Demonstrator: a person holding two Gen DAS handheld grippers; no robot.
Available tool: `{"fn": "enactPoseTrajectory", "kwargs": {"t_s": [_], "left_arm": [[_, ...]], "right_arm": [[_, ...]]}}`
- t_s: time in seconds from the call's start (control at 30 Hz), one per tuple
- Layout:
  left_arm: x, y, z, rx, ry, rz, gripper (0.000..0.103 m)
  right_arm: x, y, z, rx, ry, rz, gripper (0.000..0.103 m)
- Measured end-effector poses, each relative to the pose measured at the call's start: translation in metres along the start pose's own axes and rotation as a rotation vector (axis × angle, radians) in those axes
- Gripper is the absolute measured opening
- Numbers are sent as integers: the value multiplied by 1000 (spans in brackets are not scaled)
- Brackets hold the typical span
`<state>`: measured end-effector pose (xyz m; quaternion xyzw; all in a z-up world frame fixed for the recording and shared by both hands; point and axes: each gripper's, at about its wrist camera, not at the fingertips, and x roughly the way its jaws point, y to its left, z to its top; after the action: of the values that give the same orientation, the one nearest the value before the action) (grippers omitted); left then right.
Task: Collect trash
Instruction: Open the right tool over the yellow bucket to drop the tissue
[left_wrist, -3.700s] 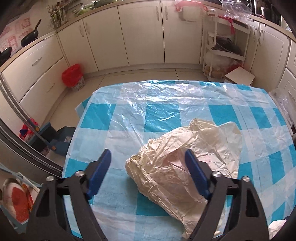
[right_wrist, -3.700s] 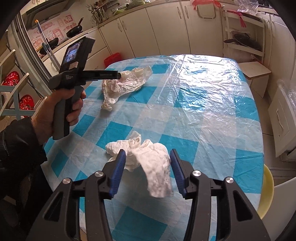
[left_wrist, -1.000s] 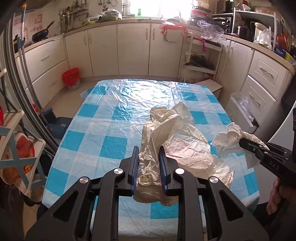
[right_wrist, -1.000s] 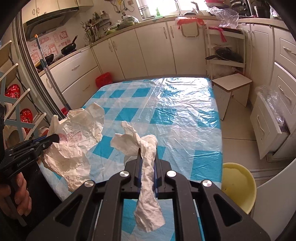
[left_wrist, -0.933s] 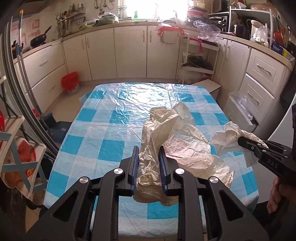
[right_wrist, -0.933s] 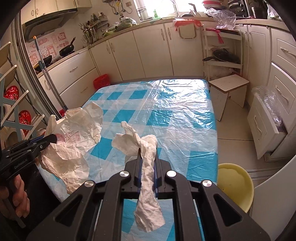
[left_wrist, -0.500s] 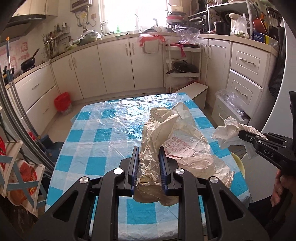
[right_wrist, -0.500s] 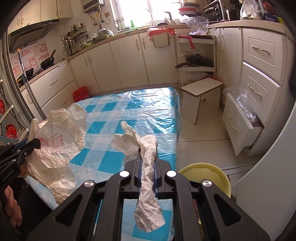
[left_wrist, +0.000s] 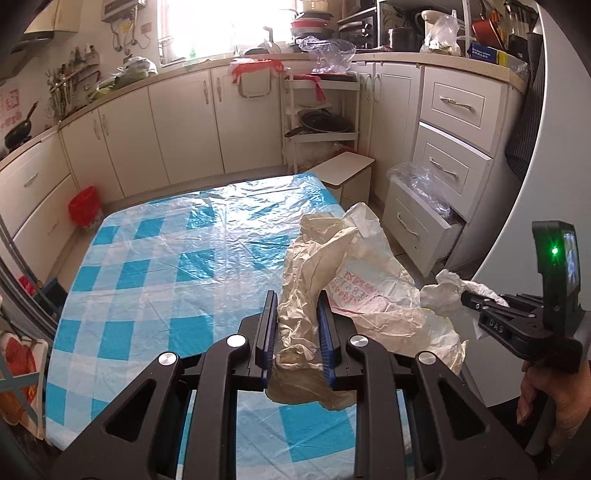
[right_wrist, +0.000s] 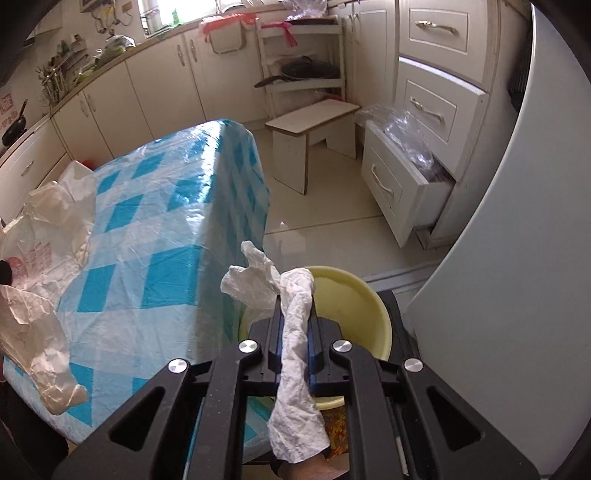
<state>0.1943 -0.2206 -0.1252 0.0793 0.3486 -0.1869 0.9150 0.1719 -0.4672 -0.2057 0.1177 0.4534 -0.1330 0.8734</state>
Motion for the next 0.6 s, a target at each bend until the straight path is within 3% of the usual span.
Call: {"fn": "enactPoseTrajectory", "kwargs": {"t_s": [0.23, 0.3, 0.33, 0.5, 0.6], "left_arm": [[25, -32, 1, 41, 26, -39, 20], [34, -41, 0, 55, 40, -48, 20], [38, -46, -1, 62, 46, -51, 20], [55, -65, -7, 100, 75, -60, 20], [63, -74, -9, 117, 89, -63, 20]], "right_arm": [[31, -19, -7, 102, 96, -11, 13], [35, -26, -8, 140, 108, -7, 22], [36, -30, -9, 167, 109, 0, 31], [37, -49, -9, 316, 107, 70, 44], [36, -58, -9, 394, 95, 117, 46]]}}
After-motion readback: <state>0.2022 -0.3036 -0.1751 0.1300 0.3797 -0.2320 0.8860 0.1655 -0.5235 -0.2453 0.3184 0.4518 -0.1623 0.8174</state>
